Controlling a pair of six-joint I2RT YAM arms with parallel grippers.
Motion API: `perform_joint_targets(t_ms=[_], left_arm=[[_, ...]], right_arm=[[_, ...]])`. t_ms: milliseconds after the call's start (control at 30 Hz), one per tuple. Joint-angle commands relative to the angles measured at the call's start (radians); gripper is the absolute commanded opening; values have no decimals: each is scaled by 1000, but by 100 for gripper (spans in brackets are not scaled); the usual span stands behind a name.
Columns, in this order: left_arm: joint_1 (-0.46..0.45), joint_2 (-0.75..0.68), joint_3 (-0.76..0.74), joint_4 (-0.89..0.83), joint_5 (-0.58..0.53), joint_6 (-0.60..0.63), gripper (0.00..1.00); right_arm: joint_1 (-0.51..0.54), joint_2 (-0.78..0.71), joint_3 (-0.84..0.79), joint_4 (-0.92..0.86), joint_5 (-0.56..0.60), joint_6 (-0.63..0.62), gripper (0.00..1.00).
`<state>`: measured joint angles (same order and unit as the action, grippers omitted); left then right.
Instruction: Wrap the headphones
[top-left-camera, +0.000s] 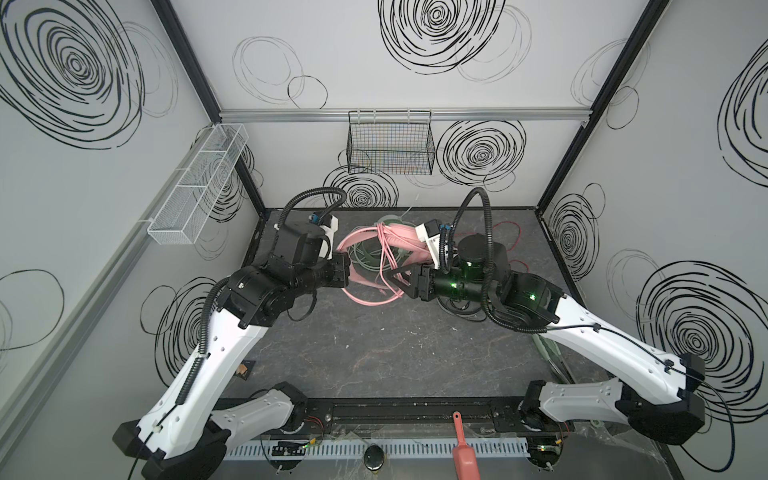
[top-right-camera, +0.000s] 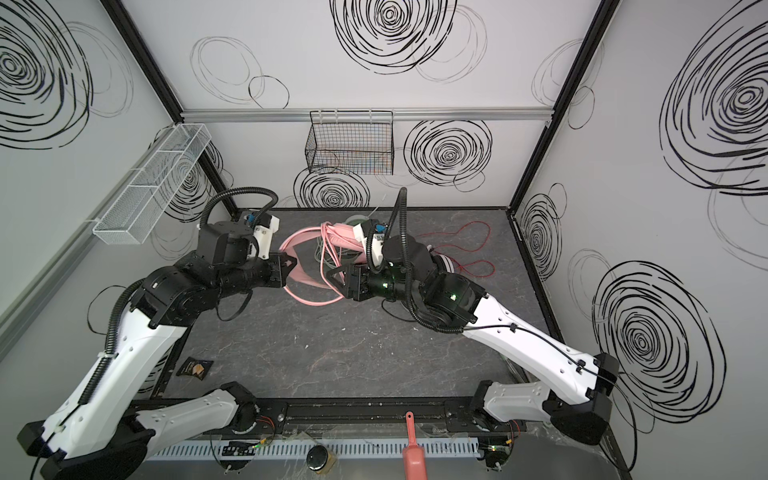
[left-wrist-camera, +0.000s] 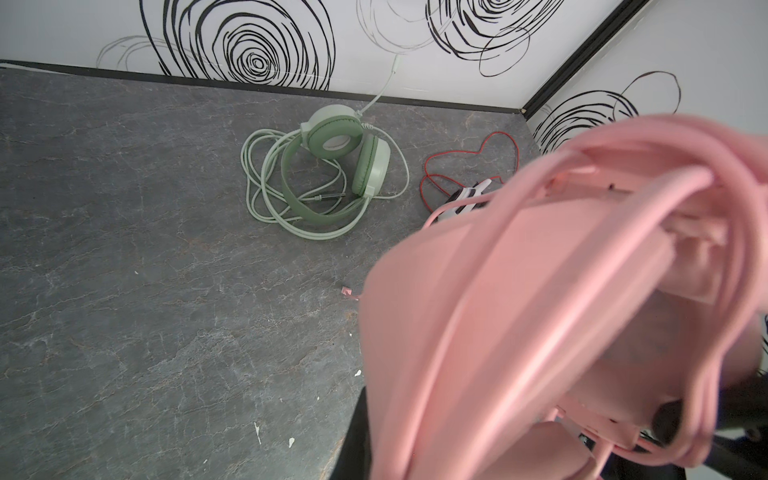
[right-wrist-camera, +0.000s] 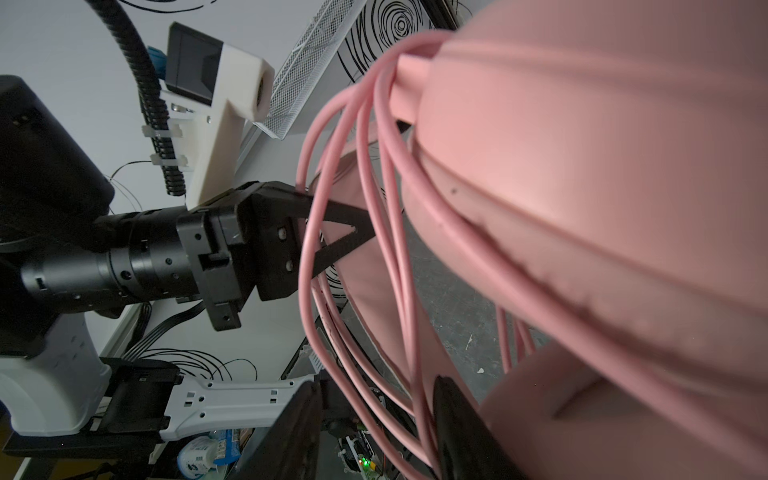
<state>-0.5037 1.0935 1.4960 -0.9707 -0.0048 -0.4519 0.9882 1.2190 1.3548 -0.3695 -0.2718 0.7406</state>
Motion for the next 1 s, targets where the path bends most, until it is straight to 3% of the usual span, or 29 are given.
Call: perform_joint_targets(t_ms=[0, 167, 533, 767, 867, 967], left_arm=[[2, -14, 61, 142, -28, -28, 0], [2, -10, 70, 139, -34, -25, 0], [1, -8, 75, 139, -32, -30, 0], [5, 8, 91, 124, -35, -19, 0], [11, 10, 115, 123, -15, -20, 0], [16, 16, 145, 122, -8, -30, 0]], right_arm=[[44, -39, -39, -32, 62, 7, 49], [101, -74, -87, -41, 140, 15, 50], [135, -82, -133, -31, 179, 13, 50], [163, -211, -51, -172, 351, -88, 50], [157, -319, -145, -183, 470, -93, 47], [161, -378, -312, -90, 398, -104, 45]])
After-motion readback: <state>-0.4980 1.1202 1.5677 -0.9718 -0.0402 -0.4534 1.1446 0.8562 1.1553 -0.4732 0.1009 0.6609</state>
